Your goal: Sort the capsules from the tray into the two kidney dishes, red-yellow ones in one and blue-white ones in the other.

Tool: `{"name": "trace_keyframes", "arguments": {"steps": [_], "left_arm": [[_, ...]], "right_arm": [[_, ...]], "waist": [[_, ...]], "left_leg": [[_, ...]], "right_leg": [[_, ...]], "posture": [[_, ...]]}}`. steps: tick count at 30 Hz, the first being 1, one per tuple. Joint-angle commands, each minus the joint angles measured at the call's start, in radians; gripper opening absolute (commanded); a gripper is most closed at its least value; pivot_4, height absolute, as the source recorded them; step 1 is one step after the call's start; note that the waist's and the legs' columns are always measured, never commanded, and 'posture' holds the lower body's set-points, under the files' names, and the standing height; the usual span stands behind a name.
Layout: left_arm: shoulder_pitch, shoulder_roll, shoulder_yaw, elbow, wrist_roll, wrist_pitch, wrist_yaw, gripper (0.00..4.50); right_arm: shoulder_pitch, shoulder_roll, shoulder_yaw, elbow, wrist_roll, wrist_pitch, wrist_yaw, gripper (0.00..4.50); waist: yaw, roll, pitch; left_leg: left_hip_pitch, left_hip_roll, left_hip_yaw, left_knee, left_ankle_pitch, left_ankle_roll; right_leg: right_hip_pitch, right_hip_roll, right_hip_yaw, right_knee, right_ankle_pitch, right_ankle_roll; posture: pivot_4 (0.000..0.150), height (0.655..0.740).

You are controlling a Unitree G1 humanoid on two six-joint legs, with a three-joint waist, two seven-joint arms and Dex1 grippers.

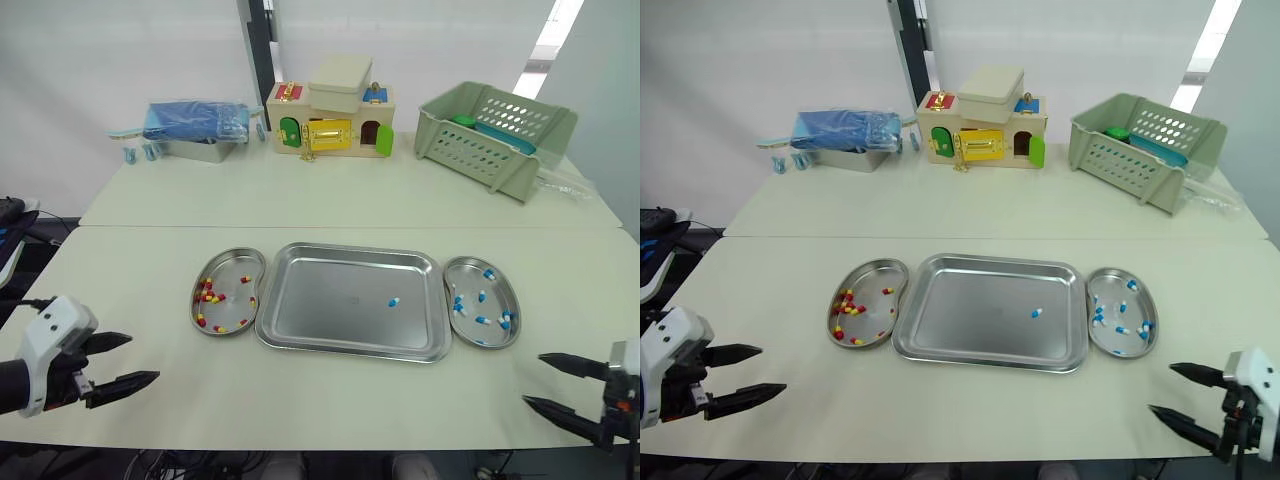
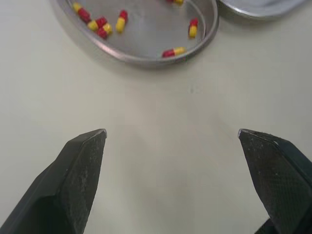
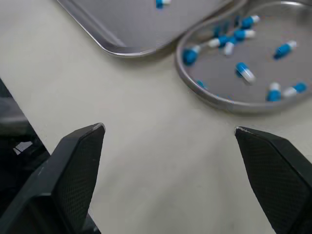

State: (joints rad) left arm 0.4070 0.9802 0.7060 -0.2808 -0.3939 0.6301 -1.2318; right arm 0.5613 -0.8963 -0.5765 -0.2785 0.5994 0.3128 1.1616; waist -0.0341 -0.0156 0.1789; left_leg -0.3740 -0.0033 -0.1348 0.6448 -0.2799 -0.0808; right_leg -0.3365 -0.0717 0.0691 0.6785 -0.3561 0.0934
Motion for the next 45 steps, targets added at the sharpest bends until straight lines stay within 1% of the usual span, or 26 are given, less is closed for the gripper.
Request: {"name": "trace_keyframes", "arguments": {"steps": [1, 5, 12, 19, 24, 27, 29, 32, 36, 40, 45], "left_arm": [[0.06, -0.046, 0.076, -0.037, -0.001, -0.038, 0.017, 4.49], [0.144, -0.125, 0.091, -0.051, 0.009, -0.088, 0.051, 4.49], [0.192, -0.165, 0.102, -0.068, -0.004, -0.122, 0.089, 4.49], [0.205, -0.195, 0.088, -0.075, -0.016, -0.169, 0.107, 4.49], [0.155, -0.287, 0.071, -0.163, -0.123, -0.222, 0.128, 4.49], [0.143, -0.331, 0.025, -0.241, -0.178, -0.239, 0.129, 4.49], [0.147, -0.358, -0.032, -0.292, -0.199, -0.259, 0.127, 4.49], [0.18, -0.398, -0.133, -0.354, -0.193, -0.301, 0.118, 4.49], [0.161, -0.434, -0.253, -0.341, -0.153, -0.379, 0.131, 4.49], [0.119, -0.486, -0.361, -0.316, -0.108, -0.5, 0.138, 4.49], [0.131, -0.549, -0.464, -0.246, -0.045, -0.727, 0.096, 4.49]], "right_arm": [[-0.066, -0.036, -0.025, 0.109, -0.023, -0.022, 0.039, 4.5], [-0.166, -0.076, 0.012, 0.245, -0.07, -0.058, 0.082, 4.5], [-0.277, -0.111, 0.062, 0.369, -0.119, -0.091, 0.139, 4.5], [-0.337, -0.121, 0.087, 0.413, -0.134, -0.093, 0.171, 4.5], [-0.352, -0.157, 0.07, 0.401, -0.109, -0.033, 0.22, 4.5], [-0.38, -0.192, 0.074, 0.373, -0.077, 0.025, 0.255, 4.5], [-0.413, -0.22, 0.085, 0.351, -0.05, 0.076, 0.275, 4.5], [-0.45, -0.252, 0.093, 0.297, -0.016, 0.146, 0.295, 4.5], [-0.516, -0.268, 0.136, 0.184, 0.015, 0.215, 0.268, 4.5], [-0.687, -0.275, 0.24, 0.099, 0.059, 0.353, 0.193, 4.5], [-0.893, -0.234, 0.388, 0.062, 0.044, 0.364, 0.172, 4.5]], "waist": [[0.0, 0.0, 0.0], [-0.005, 0.0, 0.0], [-0.003, -0.001, 0.0], [-0.001, -0.001, 0.0], [0.0, -0.001, 0.0], [0.0, -0.001, 0.0], [-0.002, 0.0, 0.0], [-0.003, 0.001, 0.0], [0.0, 0.0, 0.0], [0.0, 0.001, -0.001], [0.001, 0.001, -0.001]], "left_leg": [[0.0, 0.0, 0.0, 0.0, 0.0, 0.0], [0.0, 0.0, 0.002, 0.0, 0.0, 0.0], [0.0, 0.0, 0.001, 0.0, 0.0, 0.0], [0.0, 0.0, 0.001, 0.0, 0.0, 0.0], [0.0, 0.0, 0.001, 0.0, 0.0, 0.0], [0.0, 0.0, 0.001, 0.0, 0.0, 0.0], [0.0, 0.0, 0.001, 0.0, 0.0, 0.0], [0.0, 0.0, 0.002, 0.0, 0.0, 0.0], [0.0, 0.0, 0.001, 0.0, 0.0, 0.0], [0.0, 0.0, 0.001, 0.001, 0.0, 0.0], [-0.002, 0.0, 0.0, 0.0, 0.0, 0.0]], "right_leg": [[0.0, 0.0, 0.0, 0.0, 0.0, 0.0], [0.0, 0.0, 0.001, 0.0, 0.0, 0.0], [0.0, 0.0, 0.001, 0.0, 0.0, 0.0], [0.0, 0.0, 0.0, 0.0, 0.0, 0.0], [0.0, -0.001, 0.001, 0.0, 0.0, 0.0], [0.0, 0.0, 0.0, 0.0, 0.0, 0.0], [0.0, 0.0, 0.001, 0.0, 0.0, 0.0], [0.0, 0.0, 0.001, 0.0, 0.0, 0.0], [0.0, 0.0, 0.001, -0.001, 0.0, 0.0], [0.0, 0.0, 0.001, 0.0, 0.0, 0.0], [-0.001, 0.0, 0.0, -0.003, 0.0, 0.0]], "posture": [[0.15, 0.74], [0.15, 0.74], [0.15, 0.74], [0.15, 0.74], [0.15, 0.74], [0.15, 0.74], [0.15, 0.74], [0.15, 0.74], [0.15, 0.74], [0.15, 0.74], [0.15, 0.74]]}}
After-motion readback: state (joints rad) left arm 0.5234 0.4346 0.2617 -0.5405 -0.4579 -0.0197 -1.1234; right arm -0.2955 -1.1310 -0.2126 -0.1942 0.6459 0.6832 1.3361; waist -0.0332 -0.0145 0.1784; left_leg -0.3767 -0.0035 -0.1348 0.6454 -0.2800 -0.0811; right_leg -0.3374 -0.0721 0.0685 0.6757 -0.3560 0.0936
